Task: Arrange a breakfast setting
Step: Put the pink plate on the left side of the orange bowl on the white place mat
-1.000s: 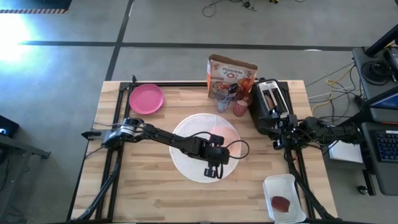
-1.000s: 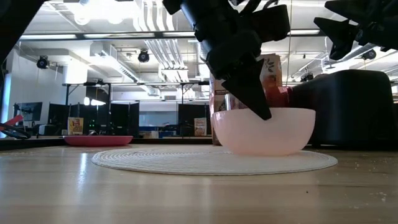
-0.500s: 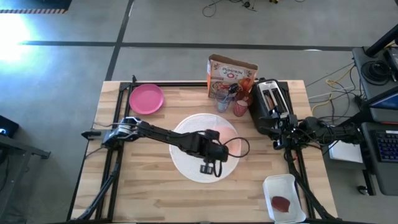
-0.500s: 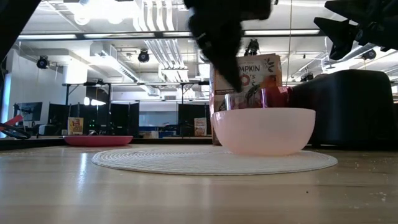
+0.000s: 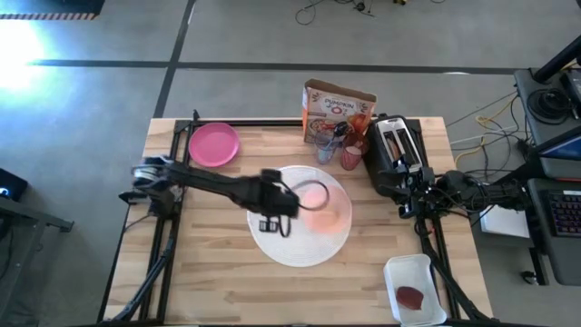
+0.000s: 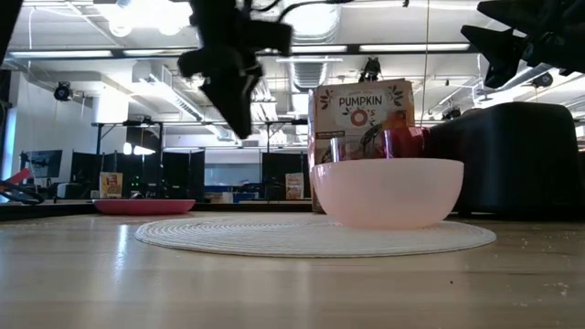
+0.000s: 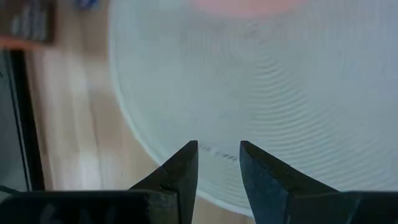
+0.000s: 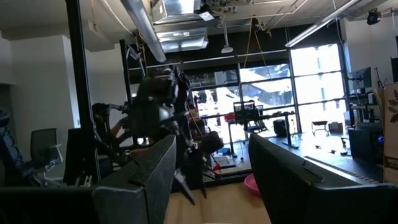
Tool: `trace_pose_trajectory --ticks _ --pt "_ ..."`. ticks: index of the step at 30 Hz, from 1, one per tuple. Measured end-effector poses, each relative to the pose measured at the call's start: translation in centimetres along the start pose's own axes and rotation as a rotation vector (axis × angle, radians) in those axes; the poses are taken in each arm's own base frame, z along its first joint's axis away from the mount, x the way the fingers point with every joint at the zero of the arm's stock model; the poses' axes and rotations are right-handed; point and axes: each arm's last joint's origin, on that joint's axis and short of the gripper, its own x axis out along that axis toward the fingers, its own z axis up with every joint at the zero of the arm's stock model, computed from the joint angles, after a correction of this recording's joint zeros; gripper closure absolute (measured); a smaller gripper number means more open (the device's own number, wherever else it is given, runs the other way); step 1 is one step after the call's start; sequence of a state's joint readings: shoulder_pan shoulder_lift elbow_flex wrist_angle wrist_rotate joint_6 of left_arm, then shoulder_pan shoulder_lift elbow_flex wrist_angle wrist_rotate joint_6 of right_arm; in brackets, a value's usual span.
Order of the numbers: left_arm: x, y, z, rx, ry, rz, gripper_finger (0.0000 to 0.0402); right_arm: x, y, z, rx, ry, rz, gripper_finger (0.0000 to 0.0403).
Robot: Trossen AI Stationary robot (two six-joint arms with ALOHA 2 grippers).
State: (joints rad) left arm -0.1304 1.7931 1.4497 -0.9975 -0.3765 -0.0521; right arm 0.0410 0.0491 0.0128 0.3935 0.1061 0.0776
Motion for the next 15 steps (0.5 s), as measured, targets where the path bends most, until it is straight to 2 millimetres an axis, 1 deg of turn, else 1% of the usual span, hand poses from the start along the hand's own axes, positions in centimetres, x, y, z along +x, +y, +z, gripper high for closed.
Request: trace_pose_trajectory --ticks 4,7,9,13,15 --pt "0.3 2.8 -4.0 -0.150 0.016 0.049 0.0308 0.0 0.0 0.0 0.000 0.000 0.000 0.0211" --pt "0.6 5.6 -7.1 -0.334 0.038 0.135 0.0315 0.0 0.0 0.0 0.000 0.000 0.000 0.0211" --pt "1.2 7.3 -9.0 -0.466 0.047 0.160 0.0319 0.0 0.0 0.0 0.000 0.000 0.000 0.0211" --pt "2.5 10.4 -11.9 -0.740 0.039 0.187 0.0324 0.0 0.0 0.0 0.000 0.000 0.001 0.0211" --pt "3.0 11.6 -13.0 -0.833 0.058 0.182 0.0325 0.0 0.0 0.0 0.000 0.000 0.000 0.0211"
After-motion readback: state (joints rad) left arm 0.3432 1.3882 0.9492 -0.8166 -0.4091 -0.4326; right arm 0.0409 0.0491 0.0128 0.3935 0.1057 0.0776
